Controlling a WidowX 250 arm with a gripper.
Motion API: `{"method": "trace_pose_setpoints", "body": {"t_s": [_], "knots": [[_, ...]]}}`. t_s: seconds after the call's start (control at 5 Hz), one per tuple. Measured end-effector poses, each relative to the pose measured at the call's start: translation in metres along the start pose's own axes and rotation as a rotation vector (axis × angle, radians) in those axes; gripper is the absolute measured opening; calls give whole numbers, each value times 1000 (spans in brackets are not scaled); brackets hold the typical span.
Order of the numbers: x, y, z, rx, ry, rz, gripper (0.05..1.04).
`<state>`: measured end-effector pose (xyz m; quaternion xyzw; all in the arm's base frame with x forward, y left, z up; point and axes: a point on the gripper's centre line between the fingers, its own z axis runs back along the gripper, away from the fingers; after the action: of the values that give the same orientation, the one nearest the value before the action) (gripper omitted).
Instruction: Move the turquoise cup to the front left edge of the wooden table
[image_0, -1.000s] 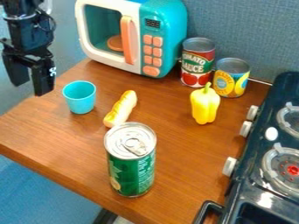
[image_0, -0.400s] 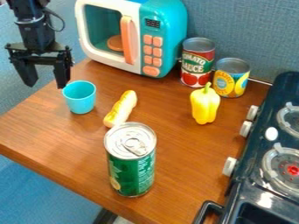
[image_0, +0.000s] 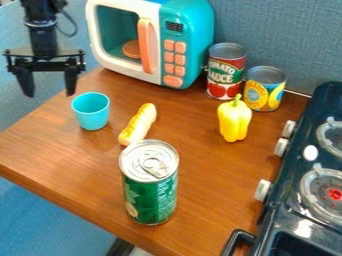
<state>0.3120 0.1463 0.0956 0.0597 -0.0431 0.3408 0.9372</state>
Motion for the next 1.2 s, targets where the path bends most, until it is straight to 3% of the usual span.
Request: {"method": "trace_pose_setpoints", "body": {"t_s": [0.6,1.2], "knots": [[7,-16,-15,-10,23,53,1001],[11,-16,-41,64,83,60,1001]]}}
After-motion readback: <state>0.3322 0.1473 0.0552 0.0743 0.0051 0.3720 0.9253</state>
